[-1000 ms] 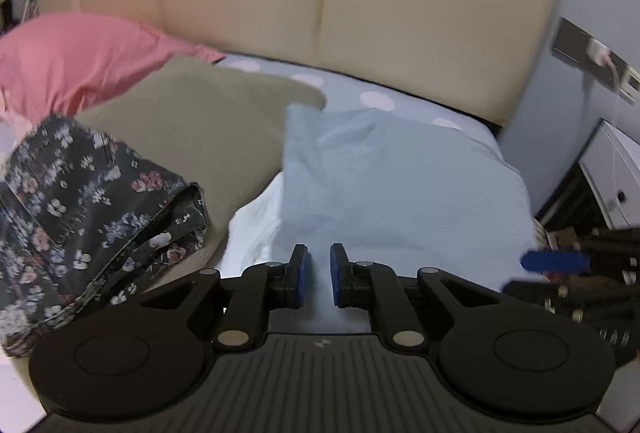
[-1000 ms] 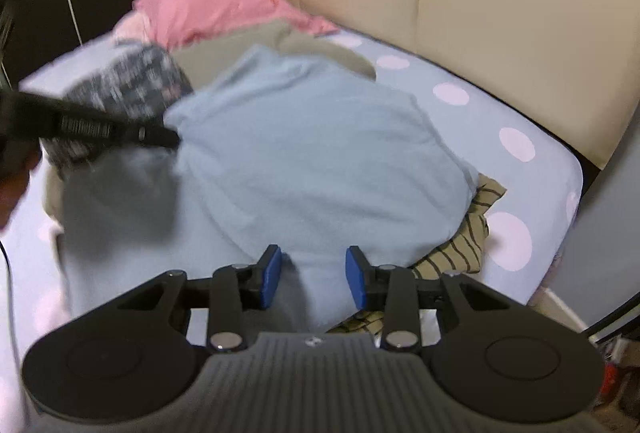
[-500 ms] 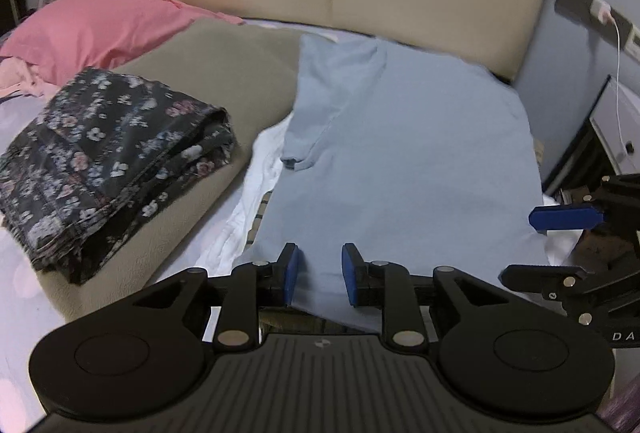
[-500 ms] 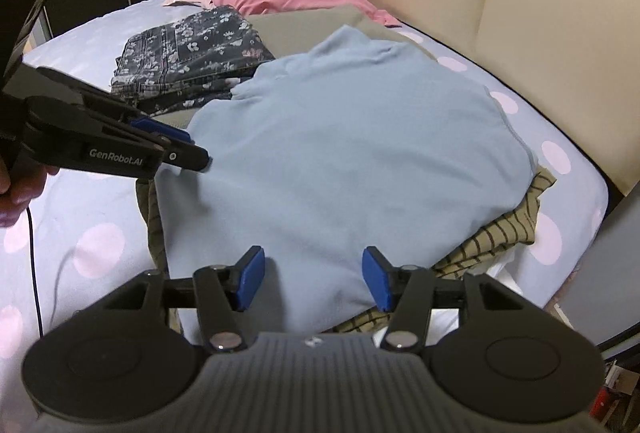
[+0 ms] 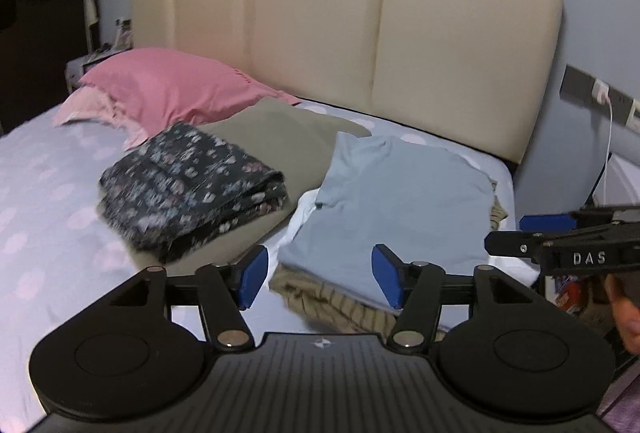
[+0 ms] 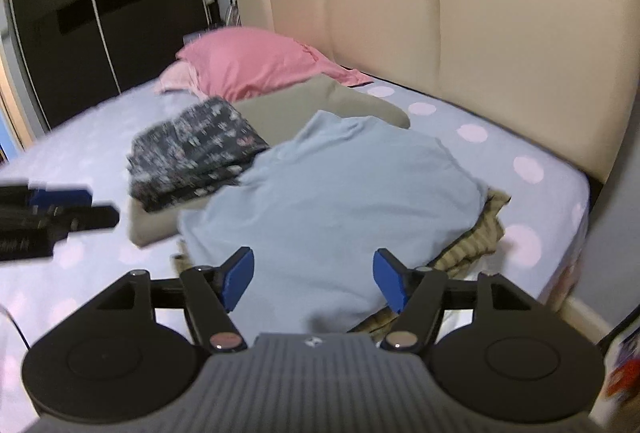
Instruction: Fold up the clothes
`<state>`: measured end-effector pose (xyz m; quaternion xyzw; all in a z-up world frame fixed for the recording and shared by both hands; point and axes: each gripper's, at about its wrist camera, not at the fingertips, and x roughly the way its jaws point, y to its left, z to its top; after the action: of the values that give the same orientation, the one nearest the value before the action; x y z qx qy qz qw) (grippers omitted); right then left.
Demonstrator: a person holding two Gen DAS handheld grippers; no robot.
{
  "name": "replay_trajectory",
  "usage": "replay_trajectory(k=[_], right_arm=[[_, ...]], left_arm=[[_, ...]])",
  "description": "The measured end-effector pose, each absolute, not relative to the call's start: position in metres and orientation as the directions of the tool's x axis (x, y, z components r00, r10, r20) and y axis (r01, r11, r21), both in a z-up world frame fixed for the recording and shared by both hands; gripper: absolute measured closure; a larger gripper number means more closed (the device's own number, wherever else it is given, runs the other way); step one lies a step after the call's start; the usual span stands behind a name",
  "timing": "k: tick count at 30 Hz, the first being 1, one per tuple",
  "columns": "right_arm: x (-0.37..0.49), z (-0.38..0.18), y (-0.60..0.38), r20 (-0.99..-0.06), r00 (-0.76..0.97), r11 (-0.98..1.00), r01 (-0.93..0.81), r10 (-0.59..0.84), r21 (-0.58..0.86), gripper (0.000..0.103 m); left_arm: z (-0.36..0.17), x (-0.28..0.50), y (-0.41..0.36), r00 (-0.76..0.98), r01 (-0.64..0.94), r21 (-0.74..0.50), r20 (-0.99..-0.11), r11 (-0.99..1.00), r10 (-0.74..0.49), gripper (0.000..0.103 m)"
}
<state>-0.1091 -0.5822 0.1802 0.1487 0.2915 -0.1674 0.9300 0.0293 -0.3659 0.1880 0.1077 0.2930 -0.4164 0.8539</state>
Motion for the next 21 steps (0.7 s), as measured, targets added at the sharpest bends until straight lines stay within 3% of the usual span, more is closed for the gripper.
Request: replay_trajectory(k=[4, 11, 15, 21], right_arm=[[-0.132, 0.184, -0.566, -0.557, 0.802, 0.877, 0.410, -0.216, 0.252, 0.027], [-0.160, 0.171, -0.535, -0.560, 0.760, 0.843, 0.504, -0.328, 0.190, 0.025], [-0.170, 0.166, -0.527, -0.565, 0.751, 0.825, 0.528, -0.342, 0.201, 0.024], [-0.174, 0.160, -0.520, -0.595, 0.711, 0.801, 0.572, -0.375, 0.179, 0.022]], left_arm=[[0.187, 0.010, -0.343, 0.527, 0.719, -0.077, -0.587, 0.690, -0.615, 0.042], [0.171, -0.018, -0.328, 0.613, 0.640, -0.032, -0.581, 0.768, -0.535, 0.040], [0.161, -0.031, -0.339, 0.636, 0.635, 0.017, -0.579, 0.772, -0.510, 0.030], [0.151, -0.040, -0.357, 0.596, 0.661, 0.033, -0.630, 0.750, -0.498, 0.029]])
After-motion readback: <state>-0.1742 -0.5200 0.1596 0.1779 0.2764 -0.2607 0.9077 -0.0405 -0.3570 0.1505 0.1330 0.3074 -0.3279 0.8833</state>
